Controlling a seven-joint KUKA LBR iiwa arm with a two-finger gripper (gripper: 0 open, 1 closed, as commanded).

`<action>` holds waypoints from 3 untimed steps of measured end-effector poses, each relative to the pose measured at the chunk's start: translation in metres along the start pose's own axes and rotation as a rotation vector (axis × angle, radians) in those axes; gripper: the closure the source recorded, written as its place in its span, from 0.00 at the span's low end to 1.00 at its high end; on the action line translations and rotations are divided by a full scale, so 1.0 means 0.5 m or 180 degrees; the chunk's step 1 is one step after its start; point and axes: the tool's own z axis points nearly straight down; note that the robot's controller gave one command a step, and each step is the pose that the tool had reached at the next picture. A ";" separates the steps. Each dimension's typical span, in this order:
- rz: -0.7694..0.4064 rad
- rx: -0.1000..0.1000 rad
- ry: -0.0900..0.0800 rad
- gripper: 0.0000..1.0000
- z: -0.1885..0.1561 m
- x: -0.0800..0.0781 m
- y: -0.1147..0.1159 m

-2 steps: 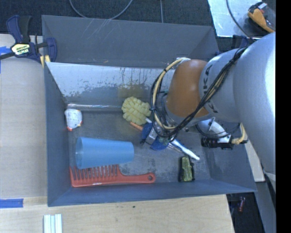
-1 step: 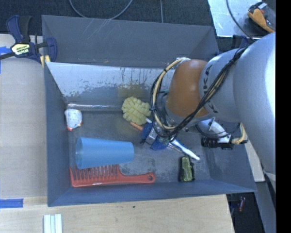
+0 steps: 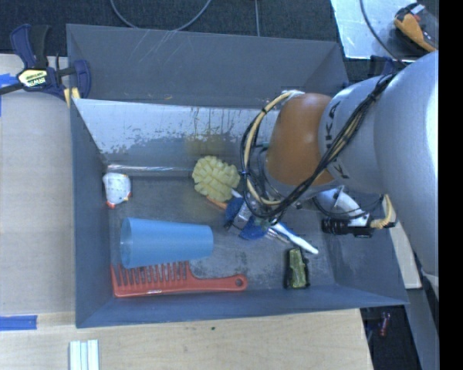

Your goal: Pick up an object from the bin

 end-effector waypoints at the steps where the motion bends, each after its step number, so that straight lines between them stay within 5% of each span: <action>1: -0.0006 0.0007 0.0009 1.00 -0.103 0.000 0.000; 3: -0.0014 -0.0006 -0.0007 1.00 -0.166 -0.003 0.000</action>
Offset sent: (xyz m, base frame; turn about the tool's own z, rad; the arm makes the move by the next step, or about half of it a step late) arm -0.0021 -0.0001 0.0738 -0.0012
